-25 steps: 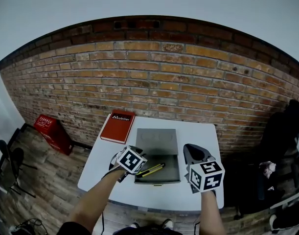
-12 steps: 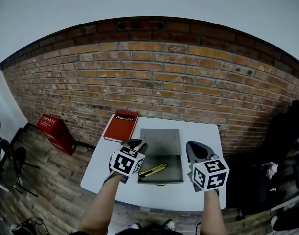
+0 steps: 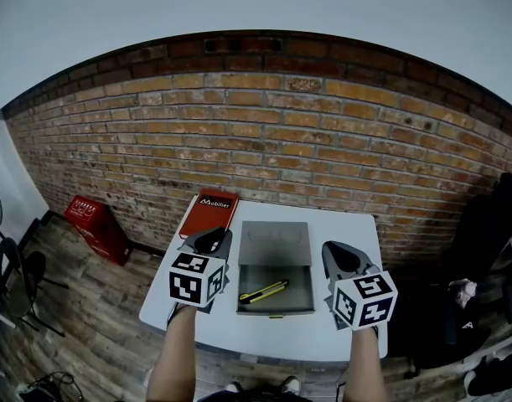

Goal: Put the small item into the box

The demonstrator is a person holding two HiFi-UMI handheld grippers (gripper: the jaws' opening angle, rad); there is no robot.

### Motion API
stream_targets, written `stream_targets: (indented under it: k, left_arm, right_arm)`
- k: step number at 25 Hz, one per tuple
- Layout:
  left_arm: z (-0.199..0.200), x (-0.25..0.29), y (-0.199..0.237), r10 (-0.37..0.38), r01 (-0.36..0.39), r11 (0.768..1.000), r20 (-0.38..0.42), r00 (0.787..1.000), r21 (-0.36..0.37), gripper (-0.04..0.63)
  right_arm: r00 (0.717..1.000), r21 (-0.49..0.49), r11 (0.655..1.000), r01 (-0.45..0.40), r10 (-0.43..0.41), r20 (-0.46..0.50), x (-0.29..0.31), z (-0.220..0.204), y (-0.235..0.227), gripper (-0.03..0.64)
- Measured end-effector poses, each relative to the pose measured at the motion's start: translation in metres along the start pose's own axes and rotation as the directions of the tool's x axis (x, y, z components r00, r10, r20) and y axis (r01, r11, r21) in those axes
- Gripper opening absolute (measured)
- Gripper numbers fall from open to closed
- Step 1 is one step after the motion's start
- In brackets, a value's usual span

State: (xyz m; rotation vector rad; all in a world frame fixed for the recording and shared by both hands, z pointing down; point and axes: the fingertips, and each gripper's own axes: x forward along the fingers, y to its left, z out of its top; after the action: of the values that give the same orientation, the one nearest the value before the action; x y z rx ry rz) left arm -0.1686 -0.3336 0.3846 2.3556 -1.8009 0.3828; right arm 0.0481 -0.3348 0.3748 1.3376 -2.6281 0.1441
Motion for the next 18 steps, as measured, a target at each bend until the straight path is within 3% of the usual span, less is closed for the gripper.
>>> stream_targets:
  k: [9,18]
  left_arm:
    - [0.009,-0.019,0.001,0.021,-0.021,1.000,0.078,0.997,0.004,0.029]
    - [0.004,-0.021,0.000,0.030,-0.031,0.999,0.048,0.998,0.036,0.029]
  right_arm:
    - [0.999,-0.016,1.000,-0.012,0.013,0.041,-0.007,0.011,0.002,0.020]
    - [0.999,-0.022,1.000,-0.016,0.017,0.048,-0.005,0.013,0.007,0.018]
